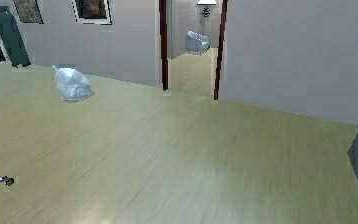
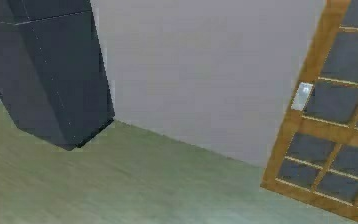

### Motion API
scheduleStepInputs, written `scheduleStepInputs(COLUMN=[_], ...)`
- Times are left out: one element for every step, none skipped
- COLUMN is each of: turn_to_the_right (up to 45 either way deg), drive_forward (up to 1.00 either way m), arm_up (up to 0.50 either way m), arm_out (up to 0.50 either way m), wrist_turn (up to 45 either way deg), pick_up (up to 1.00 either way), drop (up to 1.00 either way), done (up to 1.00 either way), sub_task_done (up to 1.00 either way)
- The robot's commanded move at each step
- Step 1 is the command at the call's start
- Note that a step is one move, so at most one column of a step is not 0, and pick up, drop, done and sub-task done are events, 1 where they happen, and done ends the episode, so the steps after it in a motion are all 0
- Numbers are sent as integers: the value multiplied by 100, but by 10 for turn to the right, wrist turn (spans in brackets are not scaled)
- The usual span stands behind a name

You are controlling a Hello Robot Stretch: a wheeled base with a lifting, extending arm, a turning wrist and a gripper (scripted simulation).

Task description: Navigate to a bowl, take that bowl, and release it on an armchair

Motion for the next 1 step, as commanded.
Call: scheduleStepInputs(turn_to_the_right=[-180], drive_forward=[0], arm_up=[0], arm_out=[0], wrist_turn=[0], pick_up=[0], drop=[0], done=[0], sub_task_done=[0])
